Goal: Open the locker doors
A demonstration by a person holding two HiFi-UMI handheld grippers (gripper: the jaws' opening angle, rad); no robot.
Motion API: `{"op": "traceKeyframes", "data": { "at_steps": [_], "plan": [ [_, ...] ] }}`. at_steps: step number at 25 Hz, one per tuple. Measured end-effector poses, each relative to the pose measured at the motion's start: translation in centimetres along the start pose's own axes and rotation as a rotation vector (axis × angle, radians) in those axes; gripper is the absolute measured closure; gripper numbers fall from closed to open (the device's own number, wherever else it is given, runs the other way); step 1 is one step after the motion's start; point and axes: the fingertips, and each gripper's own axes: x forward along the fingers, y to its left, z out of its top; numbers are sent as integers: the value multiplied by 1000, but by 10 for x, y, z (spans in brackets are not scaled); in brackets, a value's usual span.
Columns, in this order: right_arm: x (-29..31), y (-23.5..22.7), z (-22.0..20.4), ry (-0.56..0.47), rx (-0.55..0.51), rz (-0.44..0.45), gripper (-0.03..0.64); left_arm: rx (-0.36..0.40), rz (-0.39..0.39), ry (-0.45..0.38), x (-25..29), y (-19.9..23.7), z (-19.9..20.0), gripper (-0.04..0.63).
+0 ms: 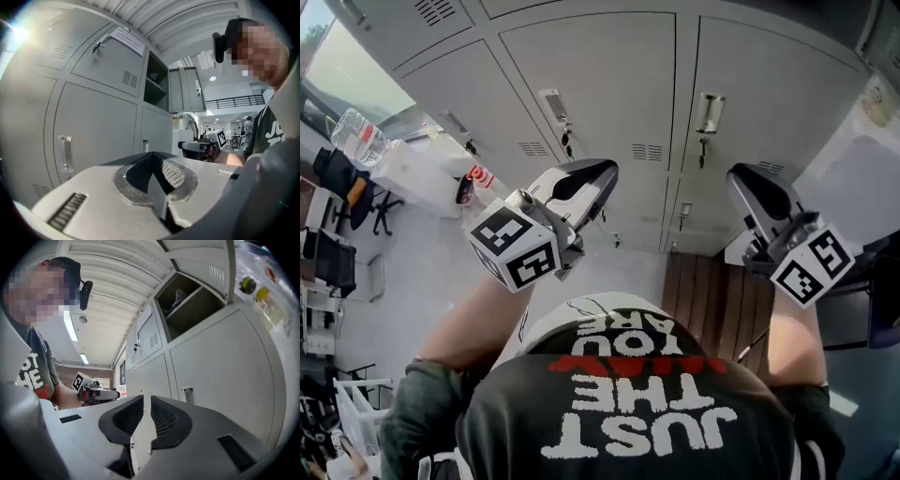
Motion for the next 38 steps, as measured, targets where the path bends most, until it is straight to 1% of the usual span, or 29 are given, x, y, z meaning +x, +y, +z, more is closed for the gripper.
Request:
{"op": "traceKeyframes", "data": {
  "at_steps": [4,7,12,15,17,19,21,24,26,28,29,30,32,34,35,38],
  "plan": [
    [26,7,-59,-1,53,69,552,-1,67,103,-14,14,-49,597],
    [46,13,-98,-2,96,107,552,-14,101,159,-24,23,-79,597],
    [73,25,-150,-1,155,120,552,-22,98,256,-36,42,-123,597],
    [84,30,-173,7,166,97,552,-71,90,292,-40,60,-146,597],
    [88,32,-188,13,168,66,552,-110,80,307,-42,72,-159,597],
    [93,35,-206,24,176,18,552,-130,50,328,-46,86,-174,597],
    [98,41,-227,35,184,-46,552,-136,-2,348,-52,103,-189,597],
    [118,58,-267,57,175,-146,552,-123,-104,355,-71,140,-216,597],
    [142,73,-302,63,163,-207,552,-115,-181,347,-92,172,-244,597],
    [169,90,-344,67,161,-275,552,-122,-249,345,-118,210,-285,597],
    [181,96,-368,68,172,-316,552,-133,-265,349,-132,231,-309,597],
    [193,99,-391,64,195,-357,552,-149,-263,354,-145,252,-332,597],
    [217,96,-432,47,275,-420,552,-170,-248,369,-165,289,-374,597],
    [238,95,-471,61,336,-441,552,-173,-248,386,-179,311,-412,597],
    [245,96,-490,89,339,-441,552,-179,-247,390,-184,317,-430,597],
    [261,95,-539,168,306,-442,552,-193,-244,378,-189,330,-478,597]
  ]
}}
